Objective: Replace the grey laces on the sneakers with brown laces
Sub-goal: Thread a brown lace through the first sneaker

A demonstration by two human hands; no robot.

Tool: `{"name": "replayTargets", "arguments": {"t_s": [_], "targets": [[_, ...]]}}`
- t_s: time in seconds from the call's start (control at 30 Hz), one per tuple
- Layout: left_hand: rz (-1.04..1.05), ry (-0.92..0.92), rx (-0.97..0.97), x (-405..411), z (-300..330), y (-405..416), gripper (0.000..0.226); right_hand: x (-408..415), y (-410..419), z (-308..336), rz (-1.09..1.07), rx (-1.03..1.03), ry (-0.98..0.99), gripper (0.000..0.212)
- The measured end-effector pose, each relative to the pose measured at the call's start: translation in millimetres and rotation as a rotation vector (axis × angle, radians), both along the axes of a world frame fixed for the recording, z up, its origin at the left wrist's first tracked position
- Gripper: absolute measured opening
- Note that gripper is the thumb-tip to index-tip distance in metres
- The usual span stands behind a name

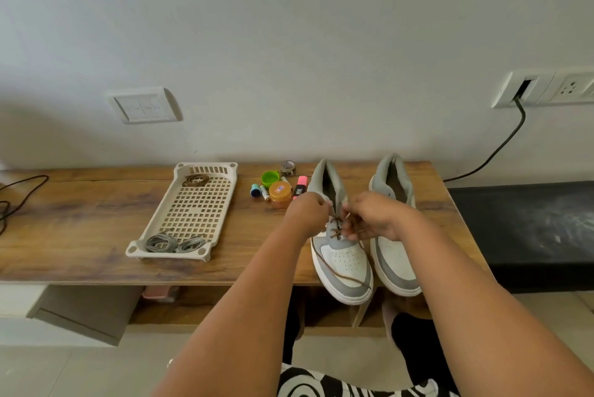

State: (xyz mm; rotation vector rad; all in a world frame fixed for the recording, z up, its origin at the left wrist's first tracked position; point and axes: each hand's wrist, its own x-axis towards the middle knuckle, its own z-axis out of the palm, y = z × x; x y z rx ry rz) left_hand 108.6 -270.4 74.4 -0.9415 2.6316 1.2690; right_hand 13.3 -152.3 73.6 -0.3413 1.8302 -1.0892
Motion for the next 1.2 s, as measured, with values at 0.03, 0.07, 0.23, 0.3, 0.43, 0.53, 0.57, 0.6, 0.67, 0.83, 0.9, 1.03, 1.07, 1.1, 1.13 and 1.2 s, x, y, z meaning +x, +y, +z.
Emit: {"name": "replayTargets", "arguments": {"t_s": [0.03, 0.07, 0.23, 0.3, 0.43, 0.53, 0.57, 0.6, 0.67, 0.83, 0.9, 1.03, 1.07, 1.1, 1.13, 1.2], "targets": [[-0.059, -0.029, -0.074, 2.0, 8.5, 5.0, 0.029, 1.9, 1.2, 1.5, -0.045, -0.065, -0.118, 0.029], [-0.138, -0.077, -0.155, 4.8, 17.0, 10.6, 0.029, 3.6, 1.6, 0.9, -0.092, -0.114, -0.220, 0.030], [-0.459, -0.282, -0.438, 20.7, 31.4, 24.5, 0.029, 18.9, 3.2, 0.0, -0.219, -0.206, -0.427, 0.024], [-0.430, -0.290, -0.497, 25.3, 31.4, 16.6, 0.030, 21.8, 0.4, 2.5, -0.287, -0.296, -0.474, 0.024], [0.015, 0.069, -0.075, 20.1, 20.1, -4.7, 0.039, 21.7, -0.2, 6.6, -0.009, -0.137, 0.072, 0.022], [0.186, 0.135, 0.427, 6.7, 7.3, -3.3, 0.039, 22.9, -1.0, 8.1, 0.313, 0.060, 0.539, 0.014], [0.188, 0.103, 0.518, 3.0, 3.0, -1.0, 0.035, 22.5, -2.3, 7.1, 0.348, 0.073, 0.585, 0.017], [0.181, 0.067, 0.550, -0.1, -0.5, 1.4, 0.030, 21.8, -3.1, 6.4, 0.360, 0.072, 0.600, 0.023], [0.176, 0.011, 0.545, -6.5, -6.1, 2.4, 0.019, 17.5, -3.5, 3.3, 0.367, 0.048, 0.576, 0.023], [0.242, 0.053, 0.693, -8.5, -5.3, -1.9, 0.015, -1.2, 7.2, -2.7, 0.304, -0.010, 0.400, 0.022], [0.306, 0.122, 0.808, -7.9, -4.1, -2.8, 0.022, -9.2, 9.7, -8.0, 0.140, -0.056, 0.416, 0.012], [0.456, 0.170, 0.955, -8.2, -6.0, -5.8, 0.026, -17.0, 8.3, -12.1, -0.167, -0.139, 0.385, 0.005], [0.491, 0.182, 1.003, -8.4, -7.5, -6.8, 0.028, -17.7, 7.0, -10.9, -0.223, -0.165, 0.383, 0.006], [0.537, 0.203, 1.059, -8.7, -8.8, -6.9, 0.029, -17.7, 5.9, -8.8, -0.265, -0.202, 0.376, 0.009], [0.579, 0.218, 1.095, -9.4, -8.9, -7.5, 0.030, -16.8, 5.0, -4.1, -0.296, -0.245, 0.361, 0.014], [0.534, 0.222, 0.969, -10.5, -5.7, -6.5, 0.025, -13.6, 5.4, 7.3, -0.301, -0.282, 0.382, 0.020]]}}
